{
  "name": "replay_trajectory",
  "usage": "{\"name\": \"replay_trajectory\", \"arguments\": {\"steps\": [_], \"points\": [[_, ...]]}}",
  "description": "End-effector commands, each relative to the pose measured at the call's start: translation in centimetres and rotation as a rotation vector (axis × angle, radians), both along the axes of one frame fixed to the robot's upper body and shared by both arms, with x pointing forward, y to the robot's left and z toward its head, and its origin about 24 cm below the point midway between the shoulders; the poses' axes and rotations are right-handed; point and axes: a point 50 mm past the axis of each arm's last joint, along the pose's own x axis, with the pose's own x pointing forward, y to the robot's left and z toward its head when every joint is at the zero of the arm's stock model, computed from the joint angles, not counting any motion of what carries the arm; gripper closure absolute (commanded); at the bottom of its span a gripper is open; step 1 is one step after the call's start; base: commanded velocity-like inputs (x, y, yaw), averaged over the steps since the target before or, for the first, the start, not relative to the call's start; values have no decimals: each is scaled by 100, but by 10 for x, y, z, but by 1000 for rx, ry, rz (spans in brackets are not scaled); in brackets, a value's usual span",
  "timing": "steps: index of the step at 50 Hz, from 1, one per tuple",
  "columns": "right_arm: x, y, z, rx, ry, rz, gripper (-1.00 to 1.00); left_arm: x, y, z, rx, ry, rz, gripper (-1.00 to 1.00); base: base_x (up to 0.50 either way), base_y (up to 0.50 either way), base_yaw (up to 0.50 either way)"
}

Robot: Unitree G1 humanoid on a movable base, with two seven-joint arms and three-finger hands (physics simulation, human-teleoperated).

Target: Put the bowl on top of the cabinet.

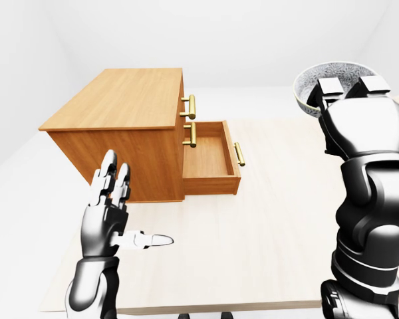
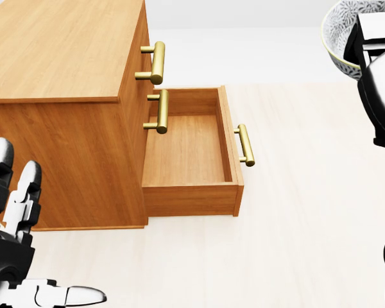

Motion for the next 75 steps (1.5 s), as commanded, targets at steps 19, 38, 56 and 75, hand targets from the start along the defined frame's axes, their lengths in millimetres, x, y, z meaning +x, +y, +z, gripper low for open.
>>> {"name": "replay_trajectory", "arguments": {"steps": [19, 38, 56, 75], "points": [[-9, 68, 24, 107, -152, 233, 100, 5, 0, 1, -7, -11, 10, -100, 0, 0, 0], [-7, 87, 2, 184, -52, 348, 100, 5, 0, 2, -8, -14, 11, -100, 0, 0, 0], [8, 86, 8, 140, -34, 336, 100, 5, 1, 3, -10, -18, 11, -100, 0, 0, 0], [80, 95, 64, 80, 80, 379, 100, 2, 2, 8, -14, -41, 15, -100, 0, 0, 0]]}}
